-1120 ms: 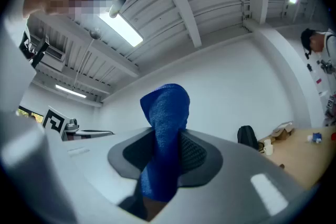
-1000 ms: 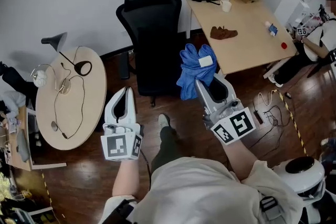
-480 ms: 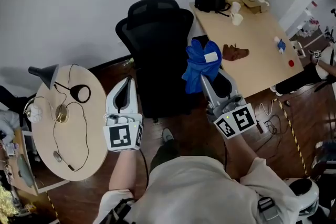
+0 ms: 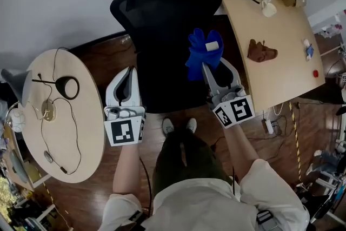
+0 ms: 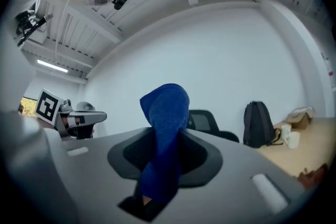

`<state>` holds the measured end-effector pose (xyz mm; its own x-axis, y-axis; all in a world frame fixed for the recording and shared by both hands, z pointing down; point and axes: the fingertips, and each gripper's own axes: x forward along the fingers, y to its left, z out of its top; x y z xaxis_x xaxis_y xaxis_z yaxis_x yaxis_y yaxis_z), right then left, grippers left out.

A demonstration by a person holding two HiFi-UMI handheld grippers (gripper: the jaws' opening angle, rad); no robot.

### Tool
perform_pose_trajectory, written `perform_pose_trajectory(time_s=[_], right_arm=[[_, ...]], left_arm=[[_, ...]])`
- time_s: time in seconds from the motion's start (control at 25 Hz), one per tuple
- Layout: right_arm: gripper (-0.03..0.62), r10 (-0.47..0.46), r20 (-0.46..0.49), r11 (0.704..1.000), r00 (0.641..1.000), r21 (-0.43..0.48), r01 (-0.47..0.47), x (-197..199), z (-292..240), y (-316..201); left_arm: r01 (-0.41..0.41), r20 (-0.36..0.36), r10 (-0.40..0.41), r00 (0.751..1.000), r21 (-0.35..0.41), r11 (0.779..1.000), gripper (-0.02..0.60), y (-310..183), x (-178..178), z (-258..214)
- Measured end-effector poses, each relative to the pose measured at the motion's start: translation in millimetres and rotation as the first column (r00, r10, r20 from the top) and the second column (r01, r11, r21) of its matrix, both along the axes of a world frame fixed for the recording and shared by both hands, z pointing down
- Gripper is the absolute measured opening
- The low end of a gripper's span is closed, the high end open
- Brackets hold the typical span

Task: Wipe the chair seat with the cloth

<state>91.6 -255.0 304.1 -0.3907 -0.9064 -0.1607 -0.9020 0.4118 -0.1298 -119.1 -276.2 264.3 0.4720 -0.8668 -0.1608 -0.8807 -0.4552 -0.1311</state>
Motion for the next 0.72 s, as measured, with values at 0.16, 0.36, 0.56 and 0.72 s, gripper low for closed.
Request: perform_pose_trajectory(time_s=[0.16,0.36,0.56,0.72], right_arm=[[0.12,-0.08,-0.005,0.98,0.997,-0.181,0.077,-19.3,240.0,-36.0],[0.12,-0.131,-0.015,0.943,0.991,-0.31,0.12,-36.1,413.3,-48.1],[0.12,-0.185,-0.033,0.89,0.982,-0.429,0.153,-77.0,485.3,-58.8],[0.118,-0.237,-0.028,0.798,0.971,-0.576,0.179,-127.4,589.9,-97.4]], left_arm=[[0.088,-0.026,-0.091,0.995,-0.113,0.99,0.084,-12.0,-15.4,209.4],[0.073,0.039,-0.07,0.997,-0.078,0.994,0.086,-8.2,-10.3,329.2],[0.083,0.055,-0.081,0.995,-0.033,0.996,0.087,-4.0,-27.4,333.2],[0.086,0.032,-0.085,0.996,-0.039,0.996,0.087,-1.6,-30.5,338.6]])
